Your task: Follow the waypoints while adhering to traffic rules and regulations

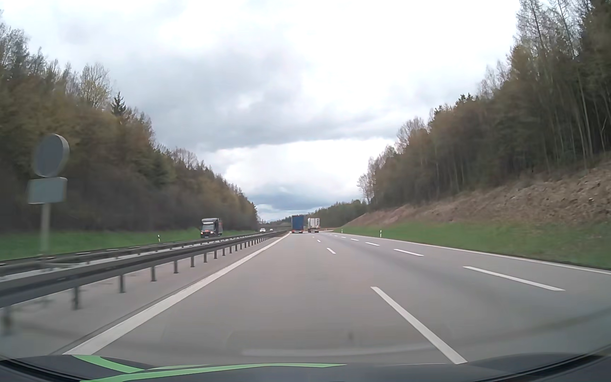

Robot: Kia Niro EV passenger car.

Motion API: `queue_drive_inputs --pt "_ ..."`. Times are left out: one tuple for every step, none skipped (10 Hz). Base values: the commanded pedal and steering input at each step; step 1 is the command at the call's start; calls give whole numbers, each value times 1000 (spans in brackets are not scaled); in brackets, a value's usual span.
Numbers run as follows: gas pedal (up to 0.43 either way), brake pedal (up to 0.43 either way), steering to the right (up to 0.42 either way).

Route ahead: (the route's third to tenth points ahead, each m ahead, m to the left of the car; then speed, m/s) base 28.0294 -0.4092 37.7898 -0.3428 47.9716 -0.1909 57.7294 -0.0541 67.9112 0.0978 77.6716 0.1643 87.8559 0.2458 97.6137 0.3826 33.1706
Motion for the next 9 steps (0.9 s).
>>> queue_drive_inputs --pt "110 0 -2" --pt "110 0 -2" --pt "118 0 -3" --pt "118 0 -2" --pt "130 0 -2" --pt "130 0 -2" --pt "130 0 -3" --pt "138 0 -3" --pt "138 0 -3"
